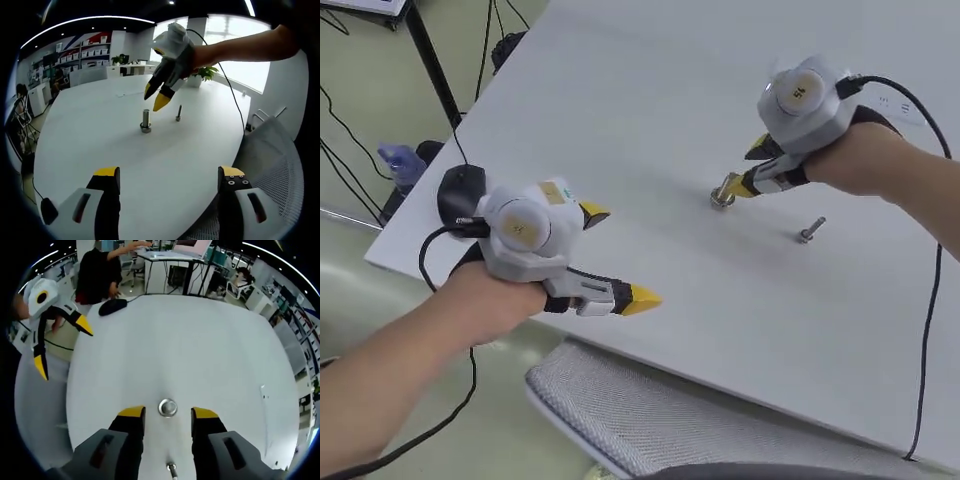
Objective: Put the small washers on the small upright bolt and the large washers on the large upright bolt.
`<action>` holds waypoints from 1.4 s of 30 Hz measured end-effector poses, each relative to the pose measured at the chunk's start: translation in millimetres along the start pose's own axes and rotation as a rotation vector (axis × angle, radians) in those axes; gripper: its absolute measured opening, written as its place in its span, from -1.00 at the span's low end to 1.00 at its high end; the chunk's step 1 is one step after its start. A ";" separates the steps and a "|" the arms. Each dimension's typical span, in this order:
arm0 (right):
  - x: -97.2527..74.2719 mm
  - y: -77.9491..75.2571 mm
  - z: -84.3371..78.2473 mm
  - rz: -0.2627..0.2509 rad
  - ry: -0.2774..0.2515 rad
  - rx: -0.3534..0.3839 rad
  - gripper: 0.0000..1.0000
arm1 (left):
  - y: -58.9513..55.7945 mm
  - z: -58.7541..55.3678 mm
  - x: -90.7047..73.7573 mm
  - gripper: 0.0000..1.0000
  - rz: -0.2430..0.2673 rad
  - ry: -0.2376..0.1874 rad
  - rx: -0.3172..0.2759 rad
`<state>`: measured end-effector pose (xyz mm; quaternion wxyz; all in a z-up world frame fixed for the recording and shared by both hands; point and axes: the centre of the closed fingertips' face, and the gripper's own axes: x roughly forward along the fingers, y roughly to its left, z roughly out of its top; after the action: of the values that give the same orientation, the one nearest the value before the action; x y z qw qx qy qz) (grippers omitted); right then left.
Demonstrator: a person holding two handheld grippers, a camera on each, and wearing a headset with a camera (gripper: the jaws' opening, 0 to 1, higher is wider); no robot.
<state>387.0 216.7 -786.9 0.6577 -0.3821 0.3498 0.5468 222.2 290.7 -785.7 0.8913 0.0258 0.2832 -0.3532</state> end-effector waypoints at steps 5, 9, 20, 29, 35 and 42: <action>-19.1 2.7 -3.5 -0.025 -0.044 0.030 -0.19 | -1.0 -1.2 0.2 0.59 -0.003 0.001 0.001; -37.2 2.8 -1.6 -0.052 -0.128 0.063 -0.14 | -0.7 0.0 0.3 0.59 -0.004 -0.001 0.002; -75.1 8.8 -15.6 -0.104 -0.286 0.155 -0.10 | 0.9 3.0 -1.3 0.59 -0.006 0.001 0.012; -97.5 19.9 -19.8 -0.131 -0.416 0.193 -0.07 | 1.6 6.4 -3.6 0.59 -0.004 -0.003 0.017; -111.9 33.8 -25.7 -0.175 -0.484 0.264 0.02 | 0.1 6.6 -6.2 0.59 -0.001 -0.002 0.013; -121.2 43.1 -49.0 -0.224 -0.498 0.323 0.13 | -4.4 7.2 -5.6 0.59 -0.009 0.003 0.017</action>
<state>323.3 123.3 -708.4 0.8314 -0.1633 0.2162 0.4851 219.6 289.1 -776.0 0.8891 0.0326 0.2815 -0.3594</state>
